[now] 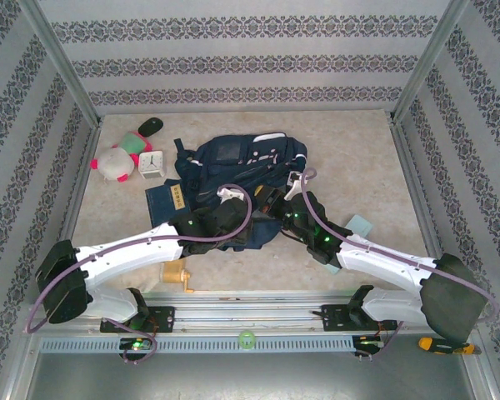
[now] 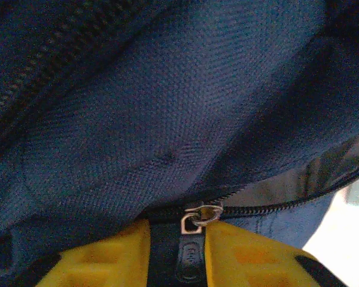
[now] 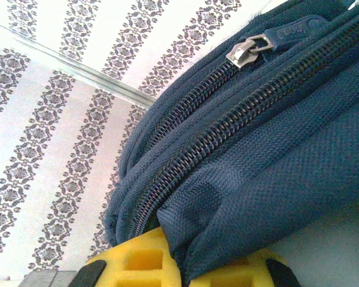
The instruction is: Pack books, pencil case, and school supplies into a backpack
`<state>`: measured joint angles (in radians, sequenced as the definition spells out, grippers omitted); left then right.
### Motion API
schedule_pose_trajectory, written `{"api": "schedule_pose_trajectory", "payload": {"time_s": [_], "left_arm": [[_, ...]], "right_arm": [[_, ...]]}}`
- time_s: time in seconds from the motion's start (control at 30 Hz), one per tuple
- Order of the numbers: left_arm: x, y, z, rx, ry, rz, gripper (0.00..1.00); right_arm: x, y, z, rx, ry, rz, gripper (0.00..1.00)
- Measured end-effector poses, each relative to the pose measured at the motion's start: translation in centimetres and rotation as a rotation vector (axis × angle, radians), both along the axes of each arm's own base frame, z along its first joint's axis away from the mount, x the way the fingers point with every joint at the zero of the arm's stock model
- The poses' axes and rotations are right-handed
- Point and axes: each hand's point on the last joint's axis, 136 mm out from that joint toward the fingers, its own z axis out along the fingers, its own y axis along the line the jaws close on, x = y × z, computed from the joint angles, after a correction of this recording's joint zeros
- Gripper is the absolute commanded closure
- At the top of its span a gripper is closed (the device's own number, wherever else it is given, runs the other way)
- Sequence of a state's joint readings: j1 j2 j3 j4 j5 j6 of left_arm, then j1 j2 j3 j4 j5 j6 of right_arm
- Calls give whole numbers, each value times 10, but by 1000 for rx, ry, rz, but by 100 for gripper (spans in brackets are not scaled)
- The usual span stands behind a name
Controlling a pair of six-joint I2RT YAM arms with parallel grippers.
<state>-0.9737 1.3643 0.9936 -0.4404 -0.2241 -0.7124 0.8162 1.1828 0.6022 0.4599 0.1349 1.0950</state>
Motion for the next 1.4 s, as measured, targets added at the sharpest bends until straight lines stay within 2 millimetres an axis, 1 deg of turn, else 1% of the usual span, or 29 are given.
{"api": "schedule_pose_trajectory", "payload": {"time_s": [0.07, 0.1, 0.27, 0.43, 0.53, 0.6, 0.67, 0.77, 0.9, 0.97, 1.1, 1.17, 1.33, 1.4], "left_arm": [[0, 2, -1, 6, 3, 15, 99], [0, 3, -1, 11, 1, 15, 100], [-3, 6, 4, -16, -8, 7, 100], [-12, 9, 8, -102, 4, -32, 100], [-12, 9, 8, -129, 13, -48, 100], [-11, 11, 7, -121, 18, -71, 100], [-9, 17, 5, -100, 20, -86, 100], [-7, 26, 6, -85, 24, -107, 100], [-6, 33, 12, -95, 19, -129, 100], [-4, 40, 12, -75, 14, -129, 100], [4, 64, 2, -14, 20, -107, 100], [7, 72, 1, -4, 13, -110, 100], [15, 76, 15, -10, -64, -171, 100], [16, 76, 14, -3, -83, -207, 100]], "right_arm": [[0, 0, 0, -3, -1, 1, 100], [0, 0, -1, -4, 0, 1, 100], [1, -1, -2, -18, -4, 8, 100], [4, -5, -7, -30, 11, 34, 100], [4, -7, -10, -28, 19, 49, 100], [3, -13, -14, -24, 28, 63, 100], [1, -23, -19, -19, 39, 67, 100], [4, -37, -16, -4, 42, 67, 100], [6, -48, -13, 1, 45, 88, 100], [6, -52, -13, 6, 52, 104, 100], [3, -62, -11, 21, 68, 133, 100], [0, -67, -9, 30, 79, 153, 100], [-4, -76, -9, 57, 104, 216, 100], [-6, -78, -9, 67, 114, 239, 100]]}}
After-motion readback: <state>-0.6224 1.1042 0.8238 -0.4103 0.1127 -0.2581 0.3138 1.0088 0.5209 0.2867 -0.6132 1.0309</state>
